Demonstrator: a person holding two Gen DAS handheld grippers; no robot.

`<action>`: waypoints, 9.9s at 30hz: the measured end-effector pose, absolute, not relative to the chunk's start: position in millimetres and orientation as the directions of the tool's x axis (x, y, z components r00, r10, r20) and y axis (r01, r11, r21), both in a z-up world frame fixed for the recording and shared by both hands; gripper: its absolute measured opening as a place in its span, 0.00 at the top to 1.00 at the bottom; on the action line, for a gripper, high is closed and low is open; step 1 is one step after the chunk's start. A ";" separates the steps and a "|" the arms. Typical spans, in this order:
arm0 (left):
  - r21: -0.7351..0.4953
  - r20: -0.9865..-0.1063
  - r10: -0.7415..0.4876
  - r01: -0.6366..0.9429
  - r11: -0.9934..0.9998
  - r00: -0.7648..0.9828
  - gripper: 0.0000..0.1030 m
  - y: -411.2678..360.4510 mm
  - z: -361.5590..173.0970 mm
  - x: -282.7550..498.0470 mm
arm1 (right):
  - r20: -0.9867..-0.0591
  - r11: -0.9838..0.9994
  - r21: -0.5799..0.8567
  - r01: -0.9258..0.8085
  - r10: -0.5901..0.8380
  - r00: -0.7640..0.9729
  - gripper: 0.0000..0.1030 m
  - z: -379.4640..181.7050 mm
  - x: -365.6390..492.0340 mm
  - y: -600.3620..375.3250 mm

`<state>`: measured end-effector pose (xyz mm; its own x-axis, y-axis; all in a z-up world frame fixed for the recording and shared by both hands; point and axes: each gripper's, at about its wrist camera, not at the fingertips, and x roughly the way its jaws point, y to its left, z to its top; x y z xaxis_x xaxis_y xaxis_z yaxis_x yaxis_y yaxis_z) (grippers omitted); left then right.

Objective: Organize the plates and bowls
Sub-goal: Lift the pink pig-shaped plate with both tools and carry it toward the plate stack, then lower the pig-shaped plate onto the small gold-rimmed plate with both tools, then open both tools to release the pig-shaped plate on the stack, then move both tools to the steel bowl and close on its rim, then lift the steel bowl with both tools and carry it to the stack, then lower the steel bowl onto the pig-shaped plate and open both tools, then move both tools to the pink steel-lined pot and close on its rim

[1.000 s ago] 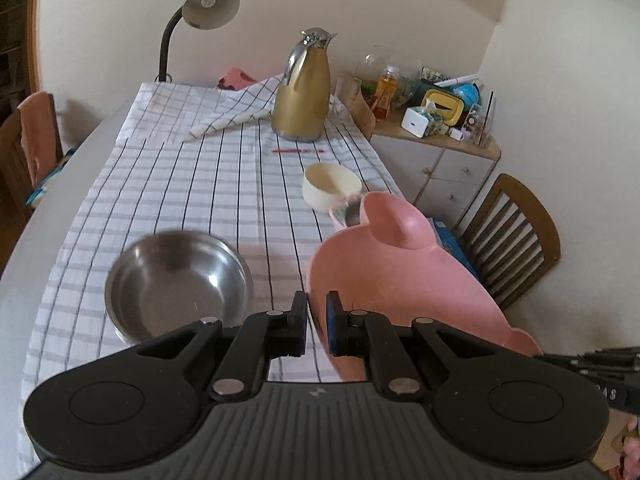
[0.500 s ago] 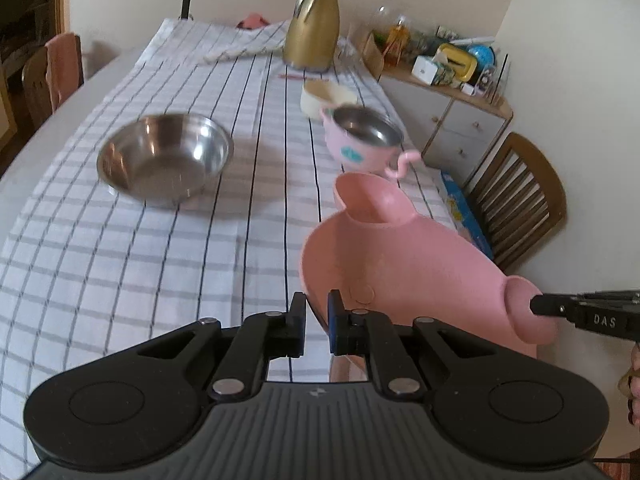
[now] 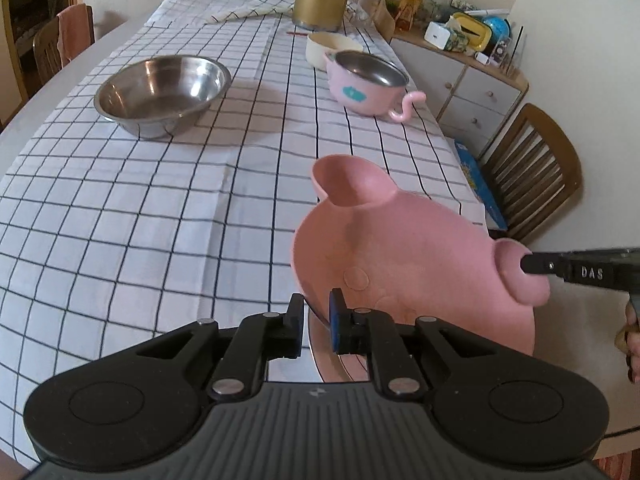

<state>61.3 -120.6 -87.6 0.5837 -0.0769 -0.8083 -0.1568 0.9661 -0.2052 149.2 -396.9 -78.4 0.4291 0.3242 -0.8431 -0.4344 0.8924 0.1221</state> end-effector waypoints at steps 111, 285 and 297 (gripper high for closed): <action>-0.112 -0.715 0.005 -0.121 0.986 0.699 0.24 100.2 -50.5 203.4 | -0.727 0.901 0.128 -0.413 0.369 0.579 0.01 -22.2 208.9 -162.6; -0.051 -0.681 -0.126 0.126 0.991 0.721 0.25 -42.5 -10.9 298.5 | -0.721 0.955 0.065 -0.290 0.245 0.647 0.04 8.0 294.1 -250.0; -0.104 -0.778 -0.127 0.073 0.992 0.616 0.25 -58.2 -68.9 392.5 | -0.783 0.978 0.045 -0.206 0.163 0.601 0.09 -42.5 389.6 -245.1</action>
